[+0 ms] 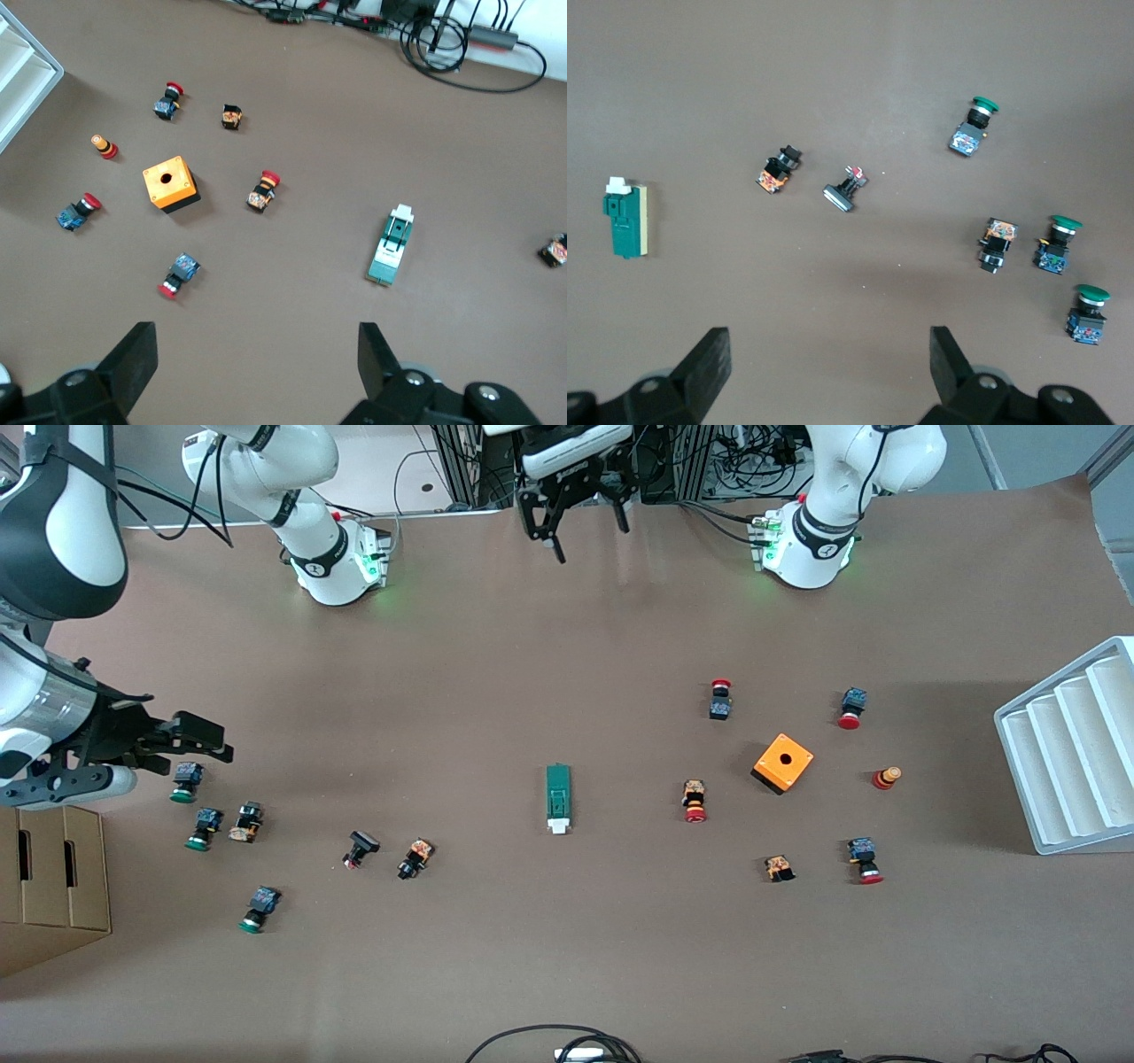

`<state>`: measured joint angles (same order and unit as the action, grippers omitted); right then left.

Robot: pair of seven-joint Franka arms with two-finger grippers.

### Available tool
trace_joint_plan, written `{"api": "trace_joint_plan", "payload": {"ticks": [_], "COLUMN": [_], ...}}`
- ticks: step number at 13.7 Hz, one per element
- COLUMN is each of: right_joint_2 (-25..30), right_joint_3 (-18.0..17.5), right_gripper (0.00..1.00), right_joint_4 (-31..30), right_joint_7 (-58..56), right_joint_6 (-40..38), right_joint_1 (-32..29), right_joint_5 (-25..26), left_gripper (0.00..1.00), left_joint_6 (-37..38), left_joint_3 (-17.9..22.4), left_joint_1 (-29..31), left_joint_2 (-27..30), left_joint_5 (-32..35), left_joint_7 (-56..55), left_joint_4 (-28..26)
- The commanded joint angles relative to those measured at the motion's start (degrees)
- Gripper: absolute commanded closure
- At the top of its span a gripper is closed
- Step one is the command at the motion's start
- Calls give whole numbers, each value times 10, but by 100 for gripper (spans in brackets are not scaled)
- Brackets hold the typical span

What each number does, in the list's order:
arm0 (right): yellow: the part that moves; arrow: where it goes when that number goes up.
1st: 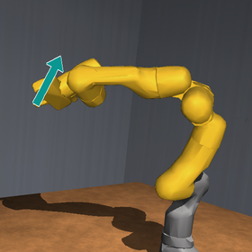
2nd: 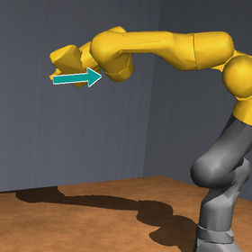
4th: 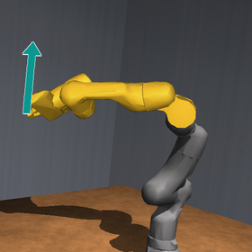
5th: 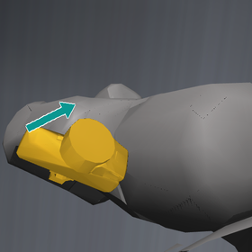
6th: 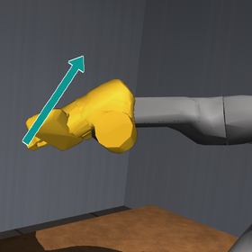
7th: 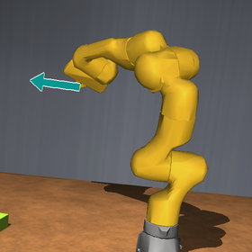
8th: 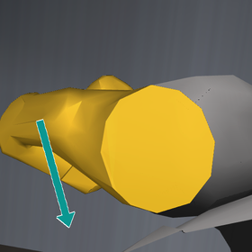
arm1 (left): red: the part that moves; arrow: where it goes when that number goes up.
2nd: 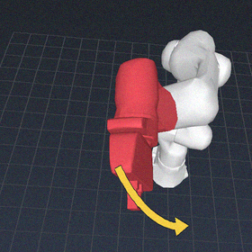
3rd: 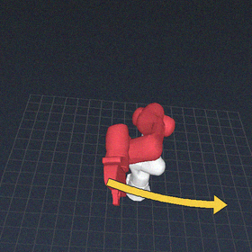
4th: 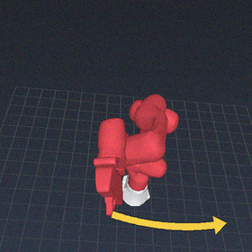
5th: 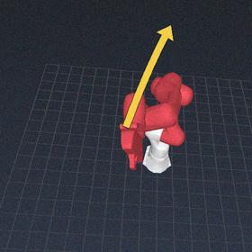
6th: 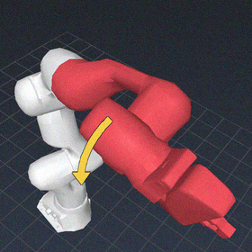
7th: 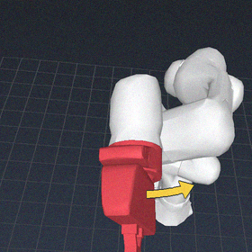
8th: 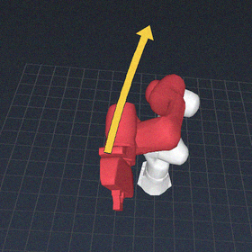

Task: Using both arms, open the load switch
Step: 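Move the right gripper down to the green switch while the left gripper approaches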

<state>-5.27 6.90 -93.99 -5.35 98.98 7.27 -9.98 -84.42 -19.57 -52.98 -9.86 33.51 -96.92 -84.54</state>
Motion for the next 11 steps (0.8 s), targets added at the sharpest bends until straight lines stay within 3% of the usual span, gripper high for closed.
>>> {"api": "trace_joint_plan", "payload": {"ticks": [1, 7, 11], "right_joint_2": [-15, -26, -68], "right_joint_3": [5, 3, 3], "right_gripper": [0, 0, 0], "right_joint_4": [22, 25, 56], "right_joint_7": [31, 81, 245], "right_joint_6": [2, 2, 2], "right_joint_1": [4, 24, 100], "right_joint_5": [-2, -9, -7], "left_gripper": [0, 0, 0], "left_joint_6": [-5, -5, -9], "left_joint_3": [-51, -118, -138], "left_joint_1": [2, 0, 1], "left_joint_2": [-49, -131, -211], "left_joint_5": [70, 181, 309], "left_joint_7": [-98, -283, -368], "left_joint_4": [-1, -37, -49]}}
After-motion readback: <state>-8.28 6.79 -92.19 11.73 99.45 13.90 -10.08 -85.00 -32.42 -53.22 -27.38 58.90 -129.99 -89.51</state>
